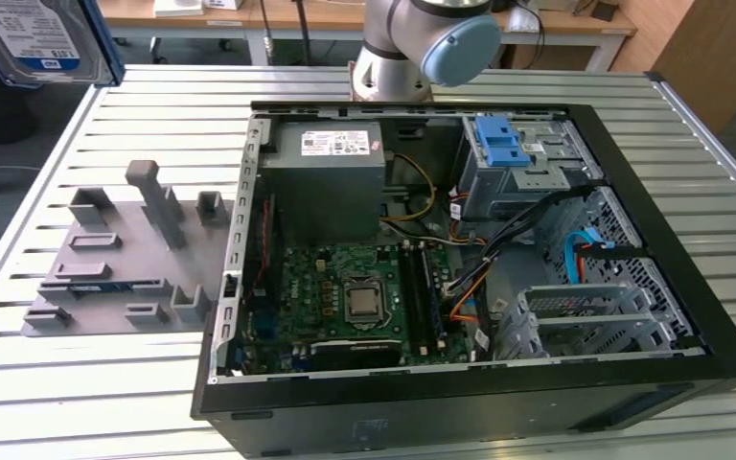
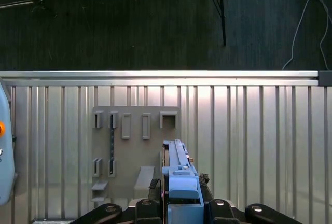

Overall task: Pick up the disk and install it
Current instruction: 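Pick up the disk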

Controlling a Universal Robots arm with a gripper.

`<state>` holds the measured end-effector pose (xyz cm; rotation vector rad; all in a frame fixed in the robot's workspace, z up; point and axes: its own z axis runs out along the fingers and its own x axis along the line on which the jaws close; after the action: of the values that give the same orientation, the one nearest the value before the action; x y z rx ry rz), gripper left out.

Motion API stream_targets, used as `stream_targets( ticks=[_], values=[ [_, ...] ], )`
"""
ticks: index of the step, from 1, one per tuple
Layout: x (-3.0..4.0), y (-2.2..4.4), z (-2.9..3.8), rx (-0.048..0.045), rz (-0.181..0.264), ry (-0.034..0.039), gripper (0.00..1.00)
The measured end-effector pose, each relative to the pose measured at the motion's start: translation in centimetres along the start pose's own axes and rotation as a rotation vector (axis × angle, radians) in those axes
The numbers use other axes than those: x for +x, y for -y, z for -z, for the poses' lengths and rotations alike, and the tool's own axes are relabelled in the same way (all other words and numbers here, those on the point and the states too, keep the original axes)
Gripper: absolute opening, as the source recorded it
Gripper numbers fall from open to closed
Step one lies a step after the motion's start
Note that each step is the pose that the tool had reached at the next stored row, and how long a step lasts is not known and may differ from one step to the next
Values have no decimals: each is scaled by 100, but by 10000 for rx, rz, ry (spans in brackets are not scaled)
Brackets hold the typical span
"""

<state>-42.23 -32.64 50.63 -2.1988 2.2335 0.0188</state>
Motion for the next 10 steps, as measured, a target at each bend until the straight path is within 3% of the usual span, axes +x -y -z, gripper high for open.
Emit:
stream_targets(
  ticks=[10],
  values=[
    [-1, 89, 0, -1, 0, 0, 36]
  ],
)
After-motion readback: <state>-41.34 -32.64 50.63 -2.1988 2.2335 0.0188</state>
